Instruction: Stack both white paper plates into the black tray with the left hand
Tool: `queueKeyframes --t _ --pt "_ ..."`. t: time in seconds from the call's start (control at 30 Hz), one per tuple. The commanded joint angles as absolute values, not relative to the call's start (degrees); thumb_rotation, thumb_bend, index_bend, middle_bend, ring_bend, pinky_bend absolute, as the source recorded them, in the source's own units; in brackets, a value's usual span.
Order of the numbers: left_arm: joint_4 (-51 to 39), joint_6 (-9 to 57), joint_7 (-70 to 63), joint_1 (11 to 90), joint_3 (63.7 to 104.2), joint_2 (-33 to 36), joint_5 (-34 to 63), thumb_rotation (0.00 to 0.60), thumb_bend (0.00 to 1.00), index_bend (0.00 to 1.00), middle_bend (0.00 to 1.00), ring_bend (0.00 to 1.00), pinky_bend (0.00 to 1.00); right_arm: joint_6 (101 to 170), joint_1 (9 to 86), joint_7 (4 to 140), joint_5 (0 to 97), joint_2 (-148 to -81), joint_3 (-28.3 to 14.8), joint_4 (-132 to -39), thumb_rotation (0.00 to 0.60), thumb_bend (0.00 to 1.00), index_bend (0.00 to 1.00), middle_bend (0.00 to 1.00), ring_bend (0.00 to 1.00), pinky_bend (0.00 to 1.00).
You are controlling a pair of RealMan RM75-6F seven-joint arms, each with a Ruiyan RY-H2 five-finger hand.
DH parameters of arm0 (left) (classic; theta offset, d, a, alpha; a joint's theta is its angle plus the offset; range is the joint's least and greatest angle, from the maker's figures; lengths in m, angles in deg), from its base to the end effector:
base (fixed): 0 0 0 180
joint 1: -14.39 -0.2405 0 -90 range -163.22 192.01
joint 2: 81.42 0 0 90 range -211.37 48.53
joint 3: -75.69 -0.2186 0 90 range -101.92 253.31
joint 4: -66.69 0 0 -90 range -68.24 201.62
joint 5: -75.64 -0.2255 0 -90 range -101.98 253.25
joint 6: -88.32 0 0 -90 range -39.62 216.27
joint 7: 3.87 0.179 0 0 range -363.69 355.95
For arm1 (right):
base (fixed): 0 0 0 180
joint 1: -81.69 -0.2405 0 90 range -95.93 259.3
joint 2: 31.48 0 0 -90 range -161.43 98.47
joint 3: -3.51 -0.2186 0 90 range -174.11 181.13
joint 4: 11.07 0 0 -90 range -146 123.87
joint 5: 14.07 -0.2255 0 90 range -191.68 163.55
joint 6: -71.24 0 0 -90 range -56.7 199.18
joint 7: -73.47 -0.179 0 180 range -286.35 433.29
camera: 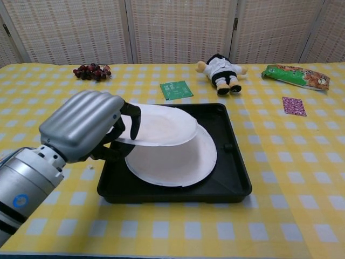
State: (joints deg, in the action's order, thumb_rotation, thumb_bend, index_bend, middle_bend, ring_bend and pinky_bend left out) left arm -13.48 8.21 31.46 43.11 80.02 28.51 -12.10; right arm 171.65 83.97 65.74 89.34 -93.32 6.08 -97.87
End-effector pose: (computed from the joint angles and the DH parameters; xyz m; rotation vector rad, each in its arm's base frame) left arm -0.0575 0.2535 -0.0743 -1.7251 -0.5978 -1.1792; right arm -0.2682 -0.1518 0.1509 1.4976 -0.7735 1.0946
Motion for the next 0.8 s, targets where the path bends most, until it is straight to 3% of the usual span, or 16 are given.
queueKeyframes --t 0.03,0.7,0.8 --pt "-10.3 9.3 29.4 43.8 80.3 30.8 -12.5 0.600 0.50 0.65 1.00 1.00 1.00 172.0 84.1 65.2 88.6 -93.2 5.7 -97.8 0.600 0.37 0.00 0.00 0.00 0.00" --pt "1.4 12.3 25.4 46.0 81.2 38.8 -13.5 0.600 0.52 0.65 1.00 1.00 1.00 171.8 84.4 63.3 86.5 -92.5 5.0 -97.4 0.600 0.37 0.00 0.00 0.00 0.00" --pt "1.5 12.3 25.1 46.0 81.2 38.8 -13.6 0.600 0.51 0.61 1.00 1.00 1.00 171.9 84.5 63.1 86.5 -92.5 5.0 -97.4 0.600 0.37 0.00 0.00 0.00 0.00"
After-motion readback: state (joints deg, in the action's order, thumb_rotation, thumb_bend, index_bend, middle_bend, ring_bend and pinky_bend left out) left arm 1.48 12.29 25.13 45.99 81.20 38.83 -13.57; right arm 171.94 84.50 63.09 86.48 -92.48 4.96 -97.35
